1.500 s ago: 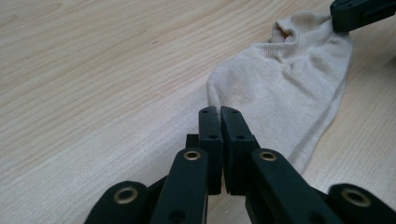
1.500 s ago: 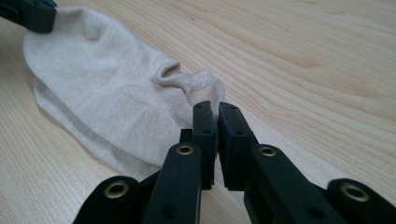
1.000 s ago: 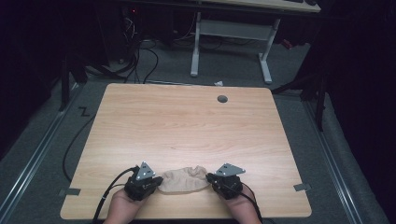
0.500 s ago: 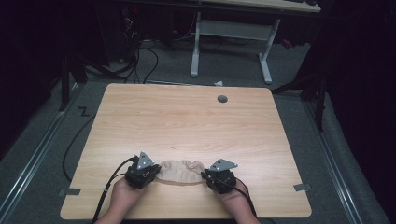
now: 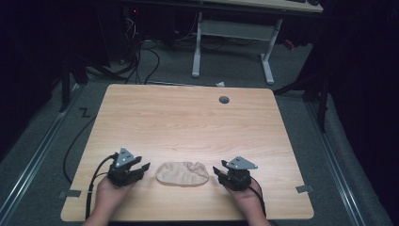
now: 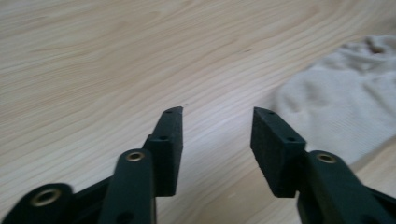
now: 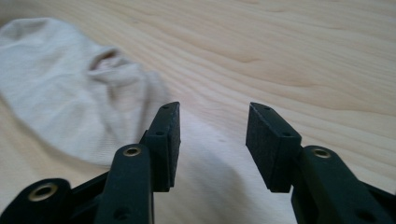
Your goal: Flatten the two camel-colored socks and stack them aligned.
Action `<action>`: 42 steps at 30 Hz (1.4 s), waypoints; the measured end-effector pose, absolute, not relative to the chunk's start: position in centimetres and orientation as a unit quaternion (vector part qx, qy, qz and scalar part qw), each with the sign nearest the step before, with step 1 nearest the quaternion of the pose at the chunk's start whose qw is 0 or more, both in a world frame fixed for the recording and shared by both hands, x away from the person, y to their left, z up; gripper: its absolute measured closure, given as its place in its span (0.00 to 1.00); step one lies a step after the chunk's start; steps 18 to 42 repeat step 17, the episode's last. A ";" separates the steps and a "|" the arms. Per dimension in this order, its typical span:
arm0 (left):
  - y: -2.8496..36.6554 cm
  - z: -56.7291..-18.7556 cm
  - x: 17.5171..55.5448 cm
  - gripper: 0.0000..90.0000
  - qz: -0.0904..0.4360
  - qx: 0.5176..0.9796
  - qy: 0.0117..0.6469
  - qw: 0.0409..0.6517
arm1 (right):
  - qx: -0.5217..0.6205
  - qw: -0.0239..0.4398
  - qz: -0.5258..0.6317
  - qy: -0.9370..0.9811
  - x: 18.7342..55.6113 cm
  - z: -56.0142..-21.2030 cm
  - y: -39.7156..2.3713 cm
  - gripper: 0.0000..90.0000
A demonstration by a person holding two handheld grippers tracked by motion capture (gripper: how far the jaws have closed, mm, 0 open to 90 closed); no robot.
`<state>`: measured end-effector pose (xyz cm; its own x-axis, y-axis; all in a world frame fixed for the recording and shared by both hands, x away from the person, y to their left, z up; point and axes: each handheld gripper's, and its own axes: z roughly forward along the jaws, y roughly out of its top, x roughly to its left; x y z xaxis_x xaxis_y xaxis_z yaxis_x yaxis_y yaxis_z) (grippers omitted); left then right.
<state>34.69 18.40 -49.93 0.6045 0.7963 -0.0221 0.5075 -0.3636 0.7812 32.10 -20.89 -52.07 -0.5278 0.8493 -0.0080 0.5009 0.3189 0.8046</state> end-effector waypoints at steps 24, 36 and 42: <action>25.2 -49.7 33.7 0.46 0.233 0.786 0.454 0.349 | 0.493 0.261 0.380 0.738 33.0 -51.7 -23.7 0.56; 25.2 -49.7 33.7 0.46 0.233 0.786 0.454 0.349 | 0.493 0.261 0.380 0.738 33.0 -51.7 -23.7 0.56; 25.2 -49.7 33.7 0.46 0.233 0.786 0.454 0.349 | 0.493 0.261 0.380 0.738 33.0 -51.7 -23.7 0.56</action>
